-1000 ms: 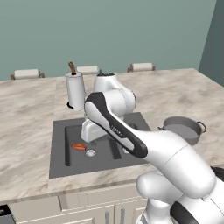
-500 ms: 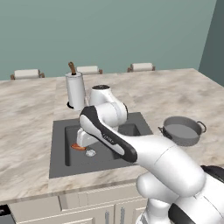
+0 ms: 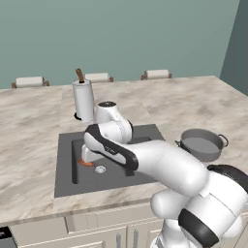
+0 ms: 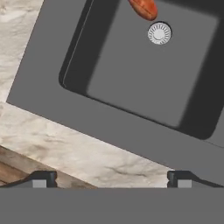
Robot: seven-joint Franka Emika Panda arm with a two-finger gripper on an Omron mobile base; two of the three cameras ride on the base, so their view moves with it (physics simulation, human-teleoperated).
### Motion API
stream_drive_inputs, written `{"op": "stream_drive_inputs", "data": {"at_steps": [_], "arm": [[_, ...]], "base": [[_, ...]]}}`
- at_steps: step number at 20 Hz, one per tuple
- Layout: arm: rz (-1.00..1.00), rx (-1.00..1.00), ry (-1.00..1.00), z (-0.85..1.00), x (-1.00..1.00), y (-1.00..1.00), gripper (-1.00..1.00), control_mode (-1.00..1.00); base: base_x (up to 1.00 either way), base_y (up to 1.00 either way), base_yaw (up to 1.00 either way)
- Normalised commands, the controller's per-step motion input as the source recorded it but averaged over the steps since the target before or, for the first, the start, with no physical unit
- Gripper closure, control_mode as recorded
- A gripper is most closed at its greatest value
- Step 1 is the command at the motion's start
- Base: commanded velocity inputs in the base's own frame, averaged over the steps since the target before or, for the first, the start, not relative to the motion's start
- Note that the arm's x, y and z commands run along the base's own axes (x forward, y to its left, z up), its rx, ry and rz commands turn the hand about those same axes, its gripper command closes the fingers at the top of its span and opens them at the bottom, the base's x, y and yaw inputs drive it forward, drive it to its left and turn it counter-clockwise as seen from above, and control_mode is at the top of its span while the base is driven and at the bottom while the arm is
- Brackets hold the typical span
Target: Dump the sweet potato from the pot into the sink. Then turn on the water and wash the sweet potato. Then turn off the water and put the sweet potato back in the pot.
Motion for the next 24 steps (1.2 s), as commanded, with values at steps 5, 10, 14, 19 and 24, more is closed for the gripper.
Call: {"op": "stream_drive_inputs", "data": {"at_steps": [5, 10, 14, 19, 24], "arm": [[-0.10, -0.01, 0.00, -0.37, 0.48, 0.17, -1.00, -1.00], [-0.10, -0.03, 0.00, -0.36, 0.55, 0.10, -1.00, -1.00], [-0.07, -0.05, 0.00, -0.33, 0.51, 0.06, -1.00, -1.00], [-0.04, -0.08, 0.00, -0.28, 0.32, 0.11, -1.00, -1.00], [-0.02, -0.09, 0.00, -0.30, 0.25, 0.08, -1.00, -1.00]], "base": [[0.00, 0.00, 0.00], [0.00, 0.00, 0.00], [0.00, 0.00, 0.00], [0.00, 0.00, 0.00], [0.00, 0.00, 0.00]]}}
